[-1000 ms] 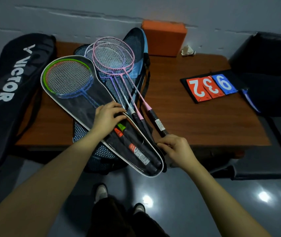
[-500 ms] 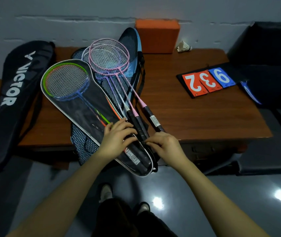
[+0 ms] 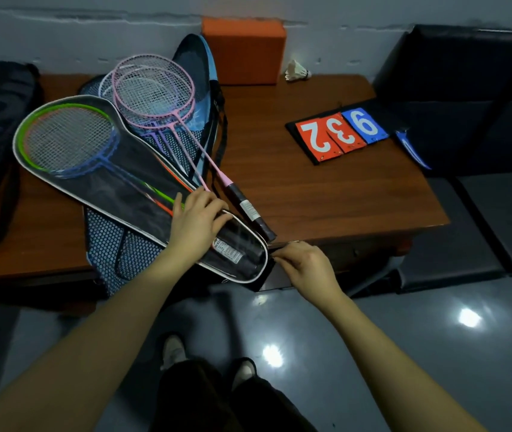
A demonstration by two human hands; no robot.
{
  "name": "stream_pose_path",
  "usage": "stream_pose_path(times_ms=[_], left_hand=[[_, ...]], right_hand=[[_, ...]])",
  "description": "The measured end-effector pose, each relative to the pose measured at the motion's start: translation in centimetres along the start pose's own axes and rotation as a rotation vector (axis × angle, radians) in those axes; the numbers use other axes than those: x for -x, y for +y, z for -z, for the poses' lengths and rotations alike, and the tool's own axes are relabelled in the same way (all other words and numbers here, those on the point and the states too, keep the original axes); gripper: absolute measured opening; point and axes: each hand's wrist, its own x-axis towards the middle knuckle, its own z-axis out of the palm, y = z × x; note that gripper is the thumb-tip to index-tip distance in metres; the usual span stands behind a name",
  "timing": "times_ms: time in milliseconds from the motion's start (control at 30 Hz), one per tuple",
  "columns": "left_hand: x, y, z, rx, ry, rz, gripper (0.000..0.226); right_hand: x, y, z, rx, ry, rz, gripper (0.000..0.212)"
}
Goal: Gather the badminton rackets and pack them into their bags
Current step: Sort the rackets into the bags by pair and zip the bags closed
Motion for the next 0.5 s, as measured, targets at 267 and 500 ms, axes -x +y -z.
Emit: stream_pose_path(times_ms=[267,500], left_hand=[[3.9,-2.0,-0.3,0.137,0.117,0.346,0.04],[7.2,-5.0,-0.6,0.126,0.04,0.562,0.066]], right_hand=[[-3.3,-2.3,-2.7,-0.017,0.026,-0.065,0.038],[-8.6,-4.0,-5.4,0.128,-0.105,0.025,0.041]])
